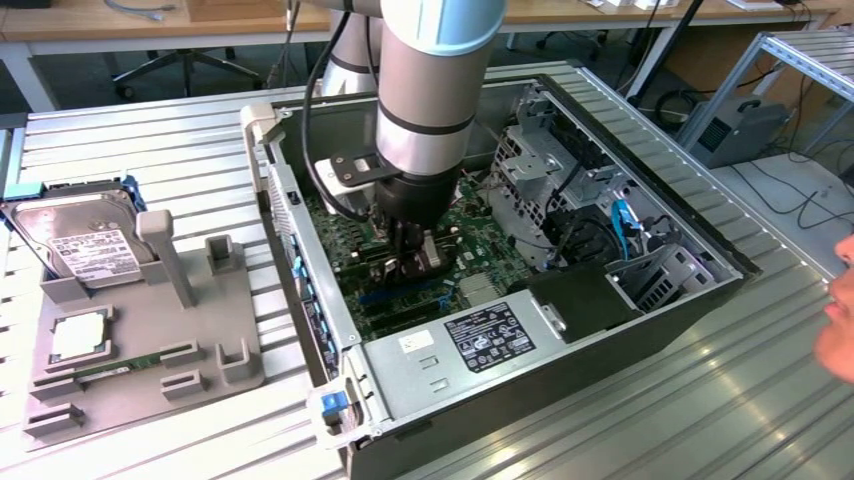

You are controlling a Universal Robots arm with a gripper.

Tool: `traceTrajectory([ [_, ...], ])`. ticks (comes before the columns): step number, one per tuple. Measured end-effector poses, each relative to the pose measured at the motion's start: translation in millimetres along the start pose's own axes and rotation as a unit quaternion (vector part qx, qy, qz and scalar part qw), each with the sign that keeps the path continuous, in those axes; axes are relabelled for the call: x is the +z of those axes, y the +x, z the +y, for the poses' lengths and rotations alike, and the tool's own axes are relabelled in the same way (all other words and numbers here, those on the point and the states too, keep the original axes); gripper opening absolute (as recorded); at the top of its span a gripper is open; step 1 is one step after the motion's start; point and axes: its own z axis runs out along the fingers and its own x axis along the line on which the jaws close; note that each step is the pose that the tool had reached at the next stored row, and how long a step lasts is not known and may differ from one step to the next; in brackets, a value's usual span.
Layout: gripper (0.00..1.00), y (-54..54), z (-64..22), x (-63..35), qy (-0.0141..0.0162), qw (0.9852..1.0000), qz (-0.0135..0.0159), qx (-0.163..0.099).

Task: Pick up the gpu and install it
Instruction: 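Insert the gpu into the slot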

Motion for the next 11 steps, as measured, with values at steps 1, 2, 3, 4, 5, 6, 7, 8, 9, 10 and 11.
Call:
traceTrajectory([
  [1, 0.27, 0.0, 0.0, 0.2, 0.0000, 1.0000, 0.0001, 0.000],
  [2, 0.27, 0.0, 0.0, 0.4, -0.0001, 1.0000, 0.0001, 0.000],
  [3, 0.27, 0.0, 0.0, 0.6, -0.0001, 1.0000, 0.0001, 0.000],
  [4, 0.27, 0.0, 0.0, 0.8, -0.0001, 1.0000, 0.0001, 0.000],
  [5, 0.27, 0.0, 0.0, 0.9, -0.0001, 1.0000, 0.0001, 0.000],
  [6, 0.27, 0.0, 0.0, 1.0, -0.0001, 1.0000, 0.0001, 0.000],
  [7, 0.27, 0.0, 0.0, 1.1, 0.0000, 1.0000, 0.0001, 0.000],
  [8, 0.27, 0.0, 0.0, 1.2, 0.0000, 1.0000, 0.0002, 0.000],
  [9, 0.27, 0.0, 0.0, 1.3, 0.0000, 1.0000, 0.0001, 0.000],
  [10, 0.27, 0.0, 0.0, 1.4, 0.0000, 1.0000, 0.0001, 0.000],
  [11, 0.27, 0.0, 0.0, 1.7, 0.0000, 1.0000, 0.0001, 0.000],
])
